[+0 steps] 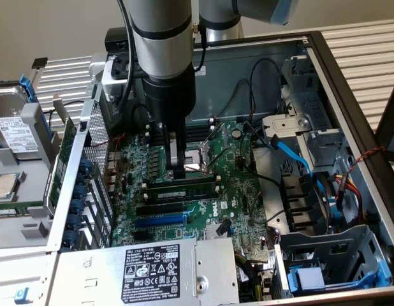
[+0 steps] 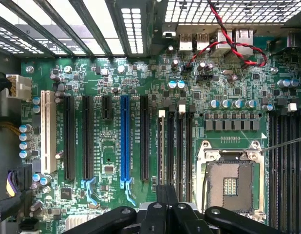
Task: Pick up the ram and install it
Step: 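Press down the ram until it locks into place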
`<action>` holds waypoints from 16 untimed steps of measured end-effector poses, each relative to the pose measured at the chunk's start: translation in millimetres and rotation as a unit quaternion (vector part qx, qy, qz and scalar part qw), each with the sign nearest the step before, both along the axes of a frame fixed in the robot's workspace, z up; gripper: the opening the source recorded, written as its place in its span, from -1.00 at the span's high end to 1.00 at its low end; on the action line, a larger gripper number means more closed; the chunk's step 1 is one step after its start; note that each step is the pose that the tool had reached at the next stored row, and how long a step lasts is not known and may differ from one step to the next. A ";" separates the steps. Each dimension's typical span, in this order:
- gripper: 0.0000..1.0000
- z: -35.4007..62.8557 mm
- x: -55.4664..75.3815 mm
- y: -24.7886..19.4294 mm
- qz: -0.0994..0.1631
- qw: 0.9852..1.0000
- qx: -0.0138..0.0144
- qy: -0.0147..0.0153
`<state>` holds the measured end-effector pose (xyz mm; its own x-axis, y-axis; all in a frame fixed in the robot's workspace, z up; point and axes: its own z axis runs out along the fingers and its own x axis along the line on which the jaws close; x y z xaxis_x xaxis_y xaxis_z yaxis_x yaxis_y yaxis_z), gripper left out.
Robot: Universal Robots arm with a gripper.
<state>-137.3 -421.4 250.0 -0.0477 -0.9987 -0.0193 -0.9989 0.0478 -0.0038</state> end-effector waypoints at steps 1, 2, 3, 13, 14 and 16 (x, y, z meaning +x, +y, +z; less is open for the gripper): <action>0.79 0.0 0.0 0.0 0.000 1.000 0.000 0.000; 0.79 0.0 0.0 0.0 0.000 1.000 0.000 0.000; 0.79 0.0 0.0 0.0 0.000 1.000 0.000 0.000; 0.79 0.0 0.1 -0.1 -0.021 1.000 0.000 0.000; 0.79 0.0 0.0 -0.1 -0.029 1.000 0.000 0.000; 0.79 -0.2 0.0 -0.1 -0.046 0.999 0.000 0.000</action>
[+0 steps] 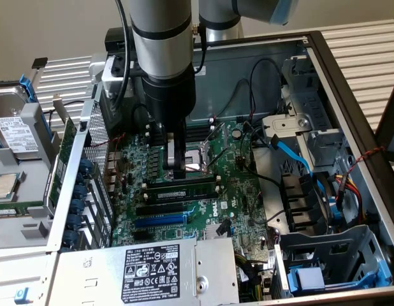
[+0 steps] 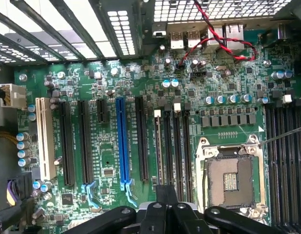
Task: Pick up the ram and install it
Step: 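Press down the ram until it locks into place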
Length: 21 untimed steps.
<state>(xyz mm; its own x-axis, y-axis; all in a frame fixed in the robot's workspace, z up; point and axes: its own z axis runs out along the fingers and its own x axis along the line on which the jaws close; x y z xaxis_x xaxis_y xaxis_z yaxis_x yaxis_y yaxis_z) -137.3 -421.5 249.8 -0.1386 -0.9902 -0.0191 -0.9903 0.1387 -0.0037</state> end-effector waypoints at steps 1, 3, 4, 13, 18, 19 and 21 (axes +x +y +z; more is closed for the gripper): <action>0.79 -0.1 0.0 0.0 -0.008 1.000 0.000 0.000; 0.79 -0.3 0.0 0.0 -0.025 1.000 0.000 0.000; 0.79 -0.4 0.0 0.0 -0.033 0.999 0.000 0.000; 0.79 -1.2 0.0 0.0 -0.104 0.995 0.000 0.000; 0.79 -1.5 0.0 0.0 -0.146 0.989 0.000 0.000; 0.79 -1.5 0.0 0.0 -0.155 0.988 0.000 0.000; 0.79 -1.7 0.0 0.0 -0.171 0.985 0.000 0.000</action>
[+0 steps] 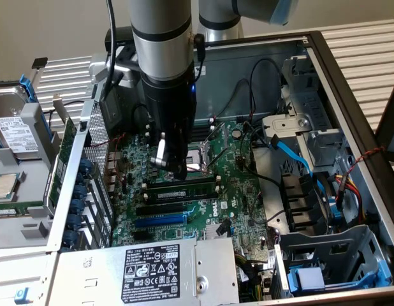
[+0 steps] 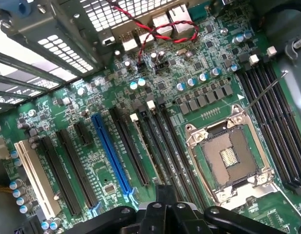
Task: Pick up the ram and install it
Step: 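Press down the ram until it locks into place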
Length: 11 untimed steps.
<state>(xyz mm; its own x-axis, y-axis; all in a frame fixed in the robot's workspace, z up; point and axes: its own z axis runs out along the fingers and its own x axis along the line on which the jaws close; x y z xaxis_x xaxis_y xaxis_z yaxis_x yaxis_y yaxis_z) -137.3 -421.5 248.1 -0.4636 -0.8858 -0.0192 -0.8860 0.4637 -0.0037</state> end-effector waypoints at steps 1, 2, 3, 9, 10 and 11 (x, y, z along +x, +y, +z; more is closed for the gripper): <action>0.79 -0.1 0.0 0.0 -0.009 1.000 0.000 0.000; 0.79 -0.1 0.0 0.0 -0.017 1.000 0.000 0.000; 0.79 -0.2 0.0 0.0 -0.025 1.000 0.000 0.000; 0.79 -0.5 0.0 0.0 -0.076 0.997 0.000 0.000; 0.79 -0.6 0.0 0.0 -0.084 0.996 0.000 0.000; 0.79 -0.8 0.0 0.0 -0.092 0.996 0.000 0.000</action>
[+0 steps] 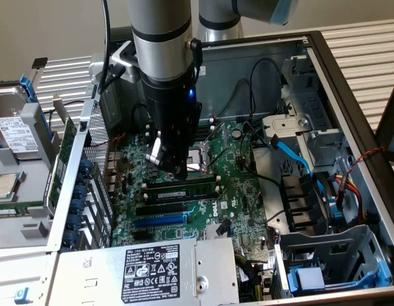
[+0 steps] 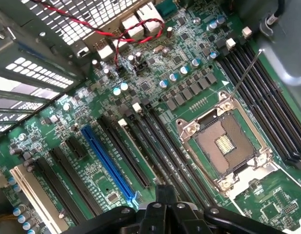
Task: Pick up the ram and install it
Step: 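Press down the ram until it locks into place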
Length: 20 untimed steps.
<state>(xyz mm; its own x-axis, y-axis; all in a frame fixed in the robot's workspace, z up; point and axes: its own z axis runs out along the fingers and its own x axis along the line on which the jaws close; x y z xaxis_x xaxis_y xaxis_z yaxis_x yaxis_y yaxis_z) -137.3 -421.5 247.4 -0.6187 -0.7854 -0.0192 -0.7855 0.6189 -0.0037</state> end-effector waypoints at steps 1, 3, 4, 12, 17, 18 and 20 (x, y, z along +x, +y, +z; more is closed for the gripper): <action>0.79 -0.1 0.0 0.0 -0.009 1.000 0.000 0.000; 0.79 -0.5 0.0 0.0 -0.025 1.000 0.000 0.000; 0.79 -0.6 0.0 0.0 -0.033 0.999 0.000 0.000; 0.79 -1.5 0.0 0.0 -0.102 0.995 0.000 0.000; 0.79 -1.9 0.0 0.0 -0.141 0.990 0.000 0.000; 0.79 -2.1 0.0 0.0 -0.149 0.989 0.000 0.000; 0.79 -2.3 0.0 0.0 -0.163 0.987 0.000 0.000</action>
